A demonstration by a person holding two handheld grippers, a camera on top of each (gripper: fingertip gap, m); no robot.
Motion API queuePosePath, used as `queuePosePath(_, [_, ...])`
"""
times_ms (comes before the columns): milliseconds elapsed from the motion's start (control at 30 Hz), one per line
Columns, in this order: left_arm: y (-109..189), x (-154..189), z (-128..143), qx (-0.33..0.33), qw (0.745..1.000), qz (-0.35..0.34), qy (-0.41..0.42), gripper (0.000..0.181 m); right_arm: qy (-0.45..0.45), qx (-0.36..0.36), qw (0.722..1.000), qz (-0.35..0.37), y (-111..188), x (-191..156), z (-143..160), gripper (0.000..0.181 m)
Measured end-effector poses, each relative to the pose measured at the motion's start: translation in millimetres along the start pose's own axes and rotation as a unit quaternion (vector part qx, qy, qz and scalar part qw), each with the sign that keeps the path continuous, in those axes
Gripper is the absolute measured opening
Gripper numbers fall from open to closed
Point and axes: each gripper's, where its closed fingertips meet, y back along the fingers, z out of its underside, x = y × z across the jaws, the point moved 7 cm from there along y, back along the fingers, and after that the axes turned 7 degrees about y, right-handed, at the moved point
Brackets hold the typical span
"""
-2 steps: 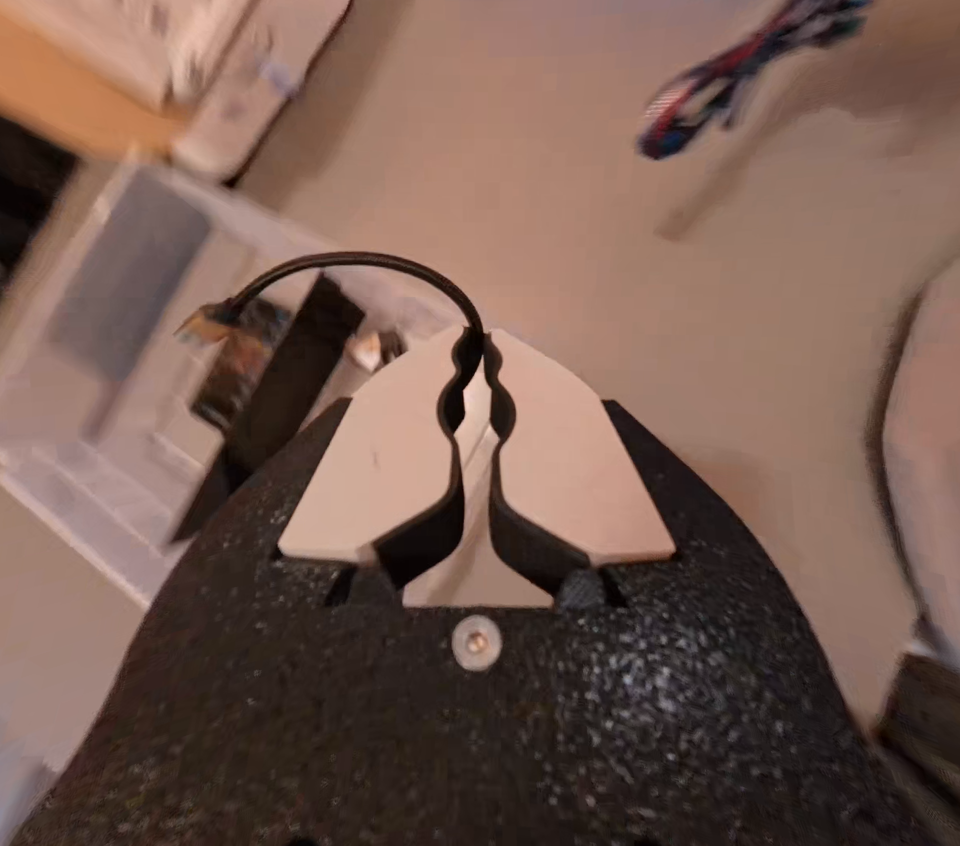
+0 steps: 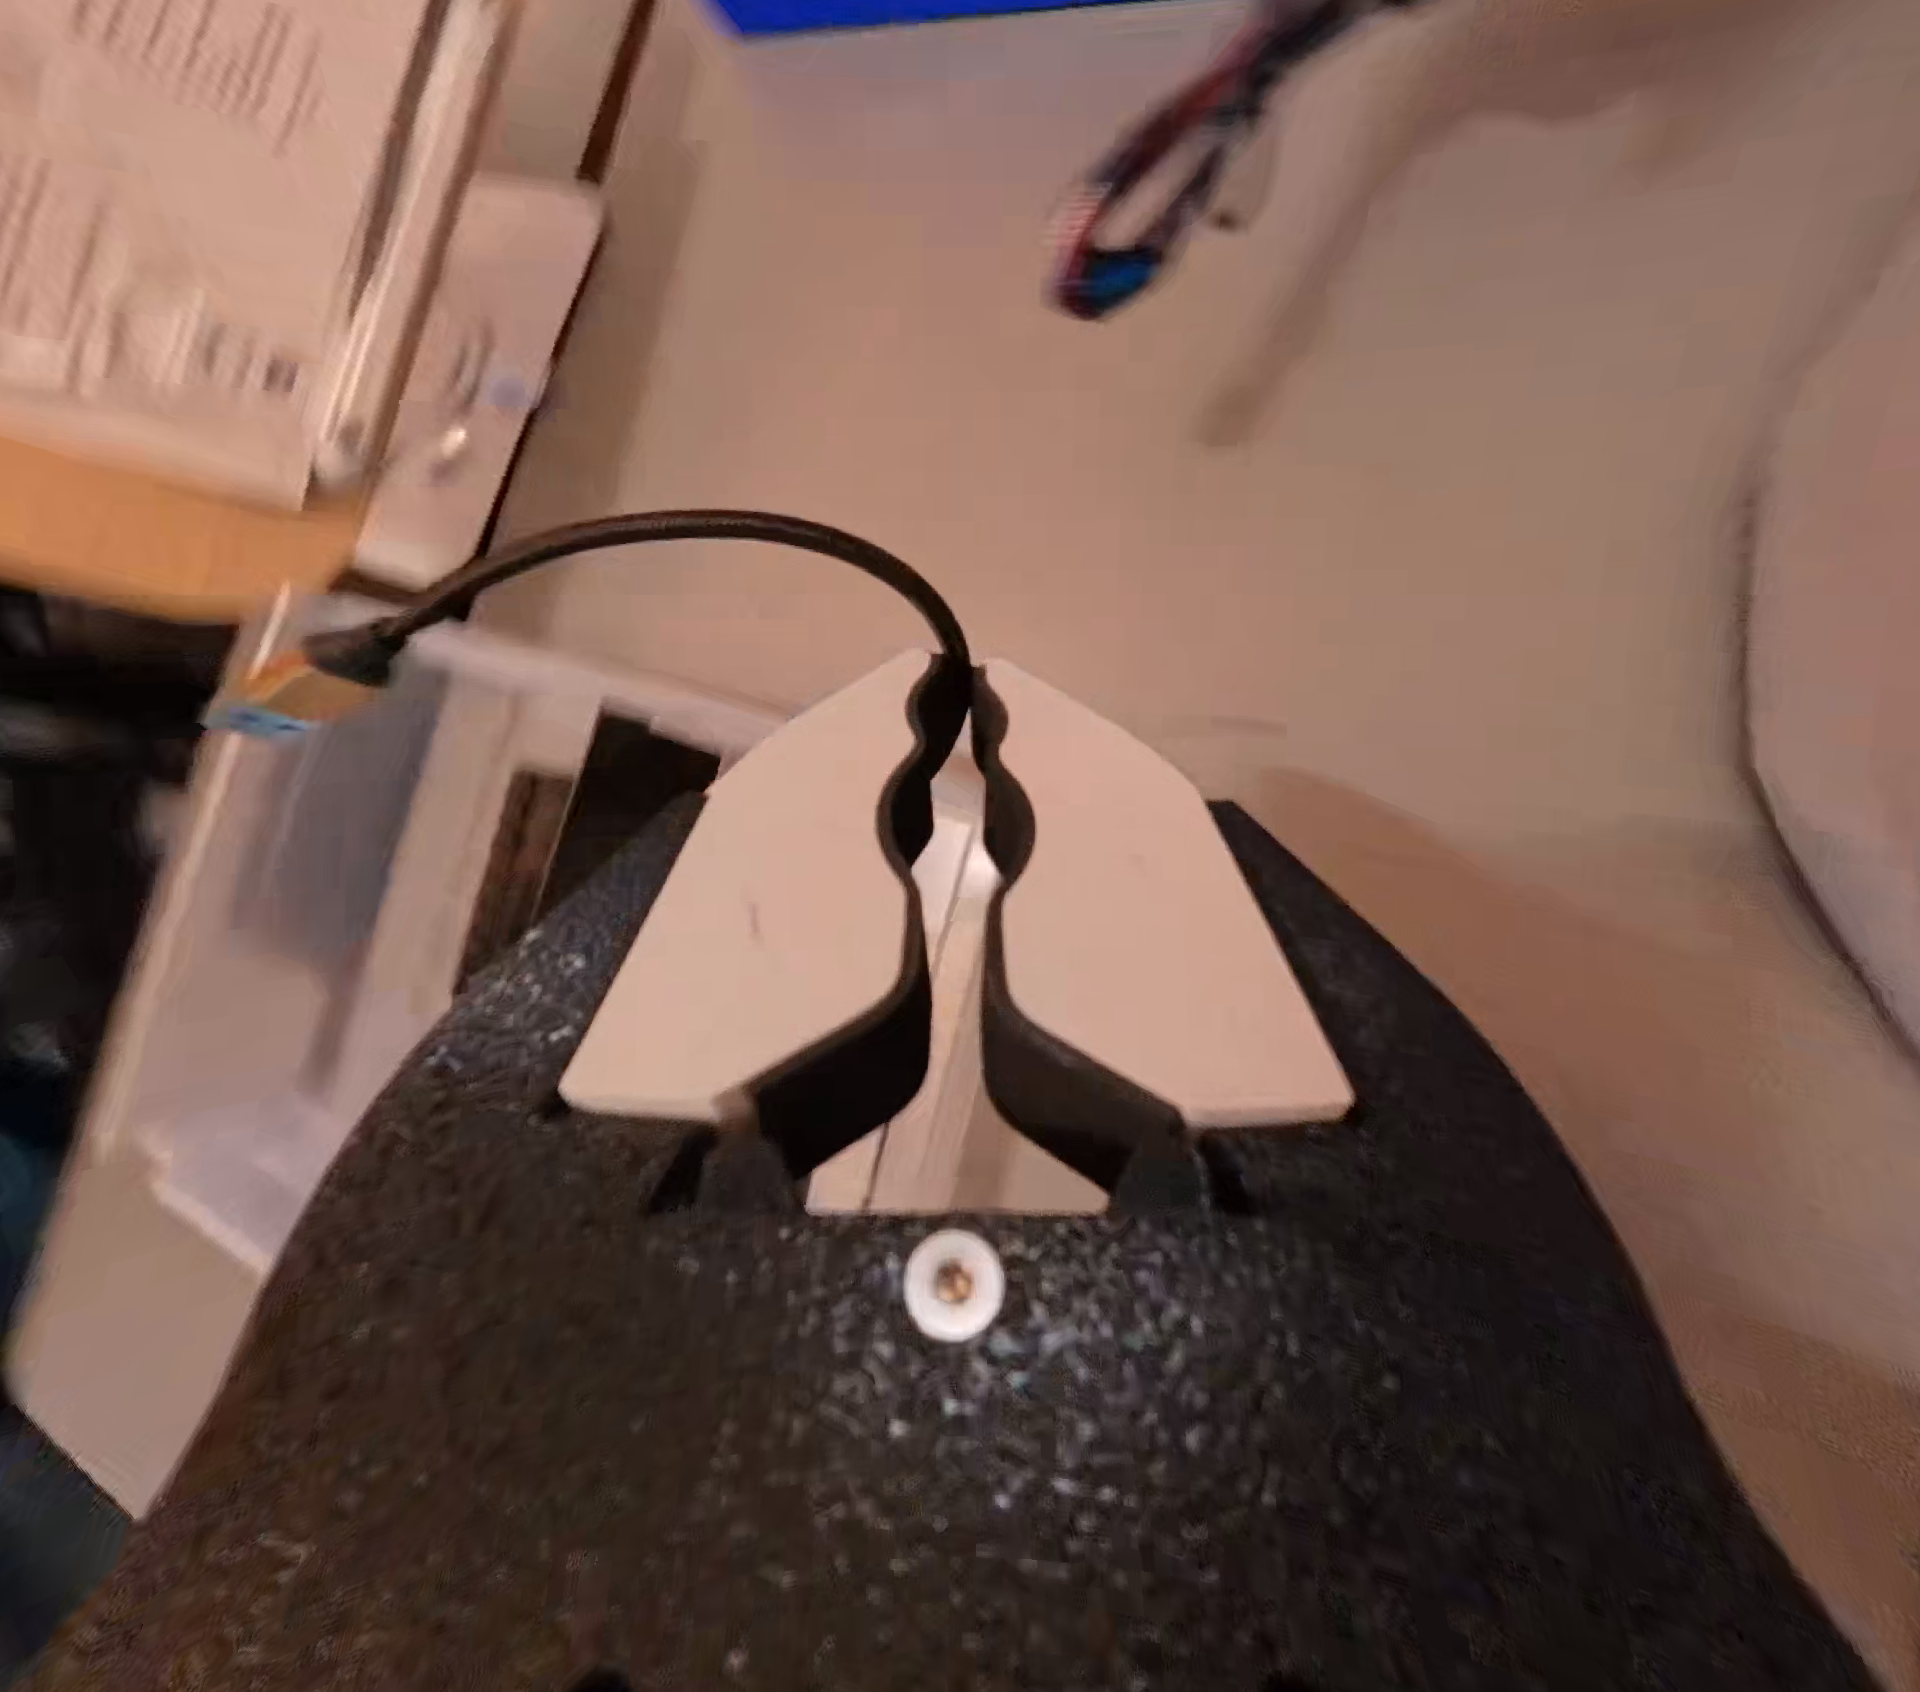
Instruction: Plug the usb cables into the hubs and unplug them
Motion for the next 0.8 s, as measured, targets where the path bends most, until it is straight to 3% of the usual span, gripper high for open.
queuePosePath(167, [-42, 73, 28, -0.03, 0.965, 0.076, -0.248, 0.003, 0.001, 0.004, 1.0, 0.025, 15, 8, -3, 0.074])
queuePosePath(367, [-80, 108, 79, -0.066, 0.949, 0.12, -0.284, 0.003, -0.004, 0.014, 0.999, 0.033, 24, 8, -3, 0.074])
queuePosePath(567, [-83, 112, 80, -0.07, 0.974, 0.154, -0.148, 0.014, -0.001, 0.007, 1.0, 0.029, 22, 3, 0, 0.075])
queuePosePath(633, [-82, 113, 66, -0.047, 0.979, 0.189, -0.059, 0.03, -0.001, 0.009, 1.0, 0.028, 20, 3, 1, 0.074])
queuePosePath(700, [-86, 108, 48, -0.021, 0.984, 0.175, 0.042, 0.028, 0.001, 0.006, 1.0, 0.028, 18, 3, 1, 0.074])
queuePosePath(800, [-103, 98, 28, -0.026, 0.962, 0.148, 0.228, 0.029, 0.005, 0.003, 1.0, 0.027, 17, 3, 2, 0.074])
